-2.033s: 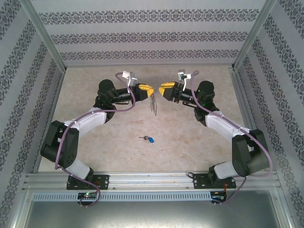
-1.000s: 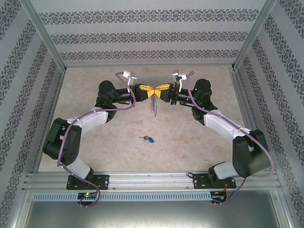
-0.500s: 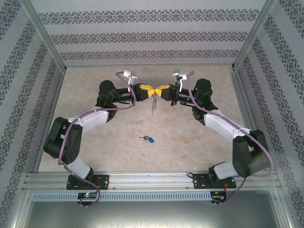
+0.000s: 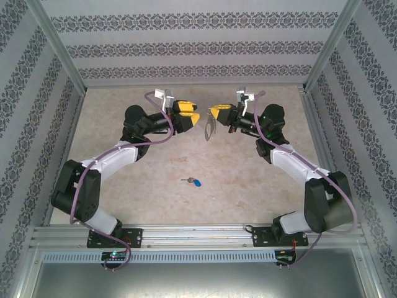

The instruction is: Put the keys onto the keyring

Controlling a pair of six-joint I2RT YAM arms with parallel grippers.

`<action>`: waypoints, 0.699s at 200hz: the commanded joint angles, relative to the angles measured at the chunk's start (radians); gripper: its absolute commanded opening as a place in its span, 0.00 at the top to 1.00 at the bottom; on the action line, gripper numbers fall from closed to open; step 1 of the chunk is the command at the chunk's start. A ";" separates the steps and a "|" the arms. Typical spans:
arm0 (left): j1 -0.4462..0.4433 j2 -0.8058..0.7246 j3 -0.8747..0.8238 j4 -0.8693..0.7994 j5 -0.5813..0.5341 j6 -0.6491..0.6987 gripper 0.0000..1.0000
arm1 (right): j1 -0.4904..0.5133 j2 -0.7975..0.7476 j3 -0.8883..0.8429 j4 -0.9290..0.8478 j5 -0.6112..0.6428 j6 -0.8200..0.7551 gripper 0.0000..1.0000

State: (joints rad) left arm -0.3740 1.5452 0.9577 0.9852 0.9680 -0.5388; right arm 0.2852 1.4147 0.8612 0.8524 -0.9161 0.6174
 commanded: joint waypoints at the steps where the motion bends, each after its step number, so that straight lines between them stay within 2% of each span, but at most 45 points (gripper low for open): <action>1: -0.010 -0.025 0.029 -0.057 -0.011 0.030 0.49 | -0.001 -0.041 0.009 0.107 0.031 0.022 1.00; 30: -0.010 0.008 0.048 -0.016 0.011 -0.023 0.58 | 0.001 -0.033 0.009 0.197 0.080 0.074 1.00; 52: -0.012 0.037 0.062 0.040 0.023 -0.080 0.60 | 0.004 -0.008 0.018 0.270 0.098 0.125 1.00; 99: -0.021 0.061 0.079 0.086 0.020 -0.115 0.55 | 0.010 0.063 0.034 0.401 0.120 0.214 1.00; 140: -0.023 0.080 0.089 0.120 0.018 -0.141 0.55 | 0.020 0.122 0.053 0.466 0.126 0.262 1.00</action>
State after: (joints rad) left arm -0.3862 1.6112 1.0069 1.0134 0.9680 -0.6445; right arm 0.2882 1.5173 0.8726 1.1873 -0.8051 0.8341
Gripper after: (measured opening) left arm 0.455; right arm 0.066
